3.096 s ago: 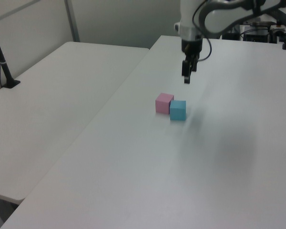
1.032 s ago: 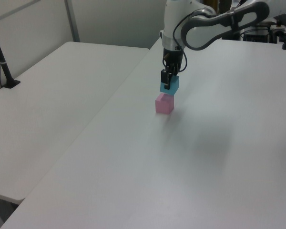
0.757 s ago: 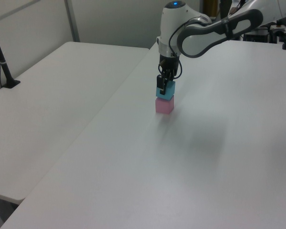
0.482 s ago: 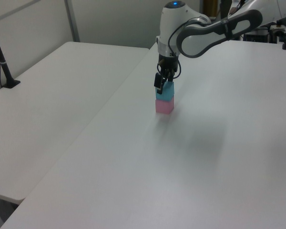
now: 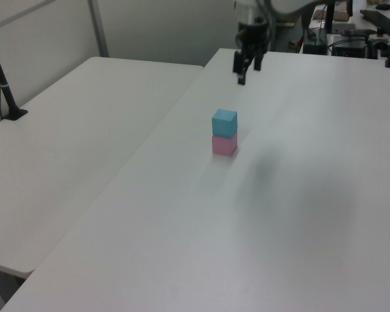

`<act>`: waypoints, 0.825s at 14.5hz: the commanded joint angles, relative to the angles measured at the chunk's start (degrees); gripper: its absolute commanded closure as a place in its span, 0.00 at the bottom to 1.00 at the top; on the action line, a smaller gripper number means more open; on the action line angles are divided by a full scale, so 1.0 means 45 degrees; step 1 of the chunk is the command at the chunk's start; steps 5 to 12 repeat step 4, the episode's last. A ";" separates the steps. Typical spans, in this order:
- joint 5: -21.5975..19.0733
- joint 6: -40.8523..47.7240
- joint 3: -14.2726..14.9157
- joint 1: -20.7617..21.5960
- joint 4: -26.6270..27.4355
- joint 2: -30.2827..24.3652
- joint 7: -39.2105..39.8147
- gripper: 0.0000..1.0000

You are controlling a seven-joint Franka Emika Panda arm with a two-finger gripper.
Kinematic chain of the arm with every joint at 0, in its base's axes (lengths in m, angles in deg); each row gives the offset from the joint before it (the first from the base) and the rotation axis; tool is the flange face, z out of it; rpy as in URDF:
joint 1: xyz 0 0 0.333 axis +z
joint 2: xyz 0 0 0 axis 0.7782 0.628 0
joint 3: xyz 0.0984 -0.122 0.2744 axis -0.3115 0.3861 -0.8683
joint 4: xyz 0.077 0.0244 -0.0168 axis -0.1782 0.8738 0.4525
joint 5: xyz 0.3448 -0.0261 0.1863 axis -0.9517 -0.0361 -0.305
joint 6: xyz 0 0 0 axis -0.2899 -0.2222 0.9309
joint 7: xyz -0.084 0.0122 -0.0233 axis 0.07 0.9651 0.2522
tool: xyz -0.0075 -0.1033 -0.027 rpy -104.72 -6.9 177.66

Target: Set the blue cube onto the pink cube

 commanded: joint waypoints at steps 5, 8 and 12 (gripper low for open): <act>-0.0083 0.1018 -0.0048 -0.0543 0.2411 -0.2847 0.0846 0.00; -0.0083 0.1018 -0.0048 -0.0543 0.2411 -0.2847 0.0846 0.00; -0.0083 0.1018 -0.0048 -0.0543 0.2411 -0.2847 0.0846 0.00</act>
